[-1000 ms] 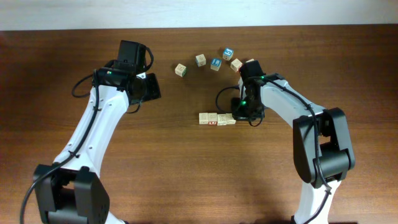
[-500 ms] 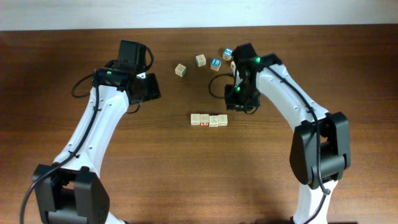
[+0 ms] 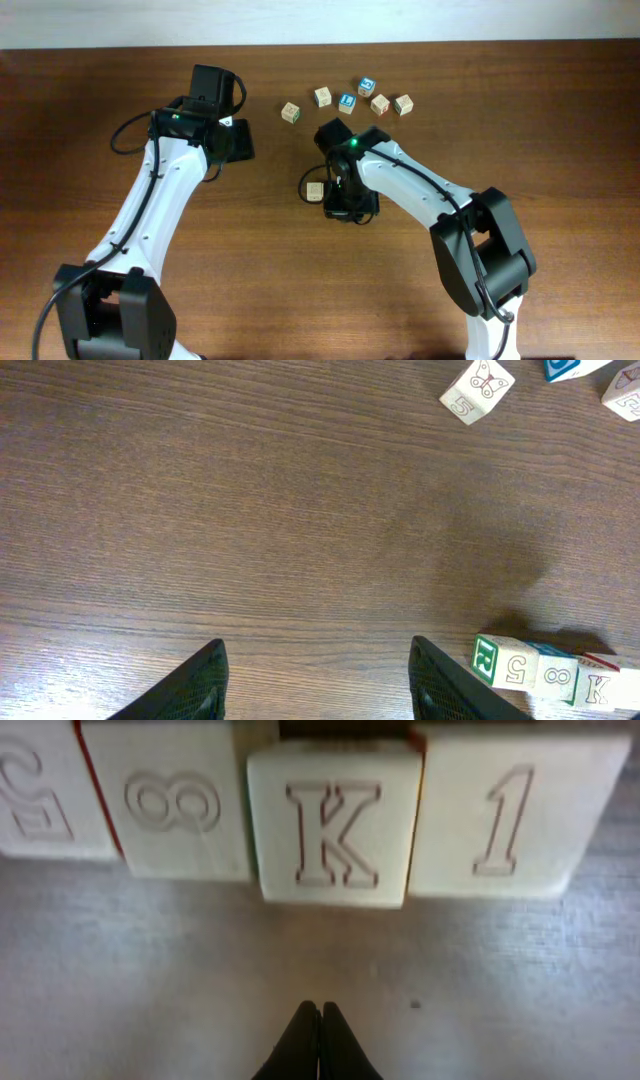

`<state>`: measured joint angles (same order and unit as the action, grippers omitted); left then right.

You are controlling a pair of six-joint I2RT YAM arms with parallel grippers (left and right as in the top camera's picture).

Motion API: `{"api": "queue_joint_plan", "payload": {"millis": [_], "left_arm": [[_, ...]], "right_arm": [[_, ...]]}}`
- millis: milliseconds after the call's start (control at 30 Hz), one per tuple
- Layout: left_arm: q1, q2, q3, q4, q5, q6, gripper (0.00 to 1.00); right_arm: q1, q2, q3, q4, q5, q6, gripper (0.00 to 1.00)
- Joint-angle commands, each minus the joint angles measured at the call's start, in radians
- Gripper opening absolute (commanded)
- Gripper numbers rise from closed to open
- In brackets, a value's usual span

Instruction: Rotate 4 blocks

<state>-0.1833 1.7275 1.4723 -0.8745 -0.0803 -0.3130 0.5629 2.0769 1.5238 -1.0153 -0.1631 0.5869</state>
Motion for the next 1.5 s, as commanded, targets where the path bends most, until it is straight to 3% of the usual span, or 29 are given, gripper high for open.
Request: {"api": "queue_joint_plan", "payload": {"millis": [0, 733, 933, 1067, 1200, 1467], "left_arm": [[-0.004, 0.008, 0.017, -0.001, -0.014, 0.016, 0.56], [-0.004, 0.008, 0.017, -0.002, -0.010, 0.015, 0.56], [-0.004, 0.008, 0.017, -0.002, -0.010, 0.016, 0.56], [-0.004, 0.008, 0.017, -0.001, -0.010, 0.016, 0.56], [-0.004, 0.008, 0.017, -0.001, -0.010, 0.016, 0.56], [-0.004, 0.008, 0.017, -0.002, -0.010, 0.016, 0.56]], "right_arm": [[-0.001, -0.003, -0.015, 0.046, 0.043, 0.017, 0.04], [-0.049, 0.023, -0.014, 0.135, 0.021, 0.005, 0.04], [-0.049, 0.009, 0.027, 0.076, -0.010, -0.023, 0.04], [-0.049, -0.025, 0.181, 0.012, 0.082, -0.059, 0.04], [-0.046, 0.032, 0.181, 0.103, 0.168, -0.095, 0.04], [-0.046, 0.092, 0.179, 0.112, 0.175, -0.112, 0.04]]}}
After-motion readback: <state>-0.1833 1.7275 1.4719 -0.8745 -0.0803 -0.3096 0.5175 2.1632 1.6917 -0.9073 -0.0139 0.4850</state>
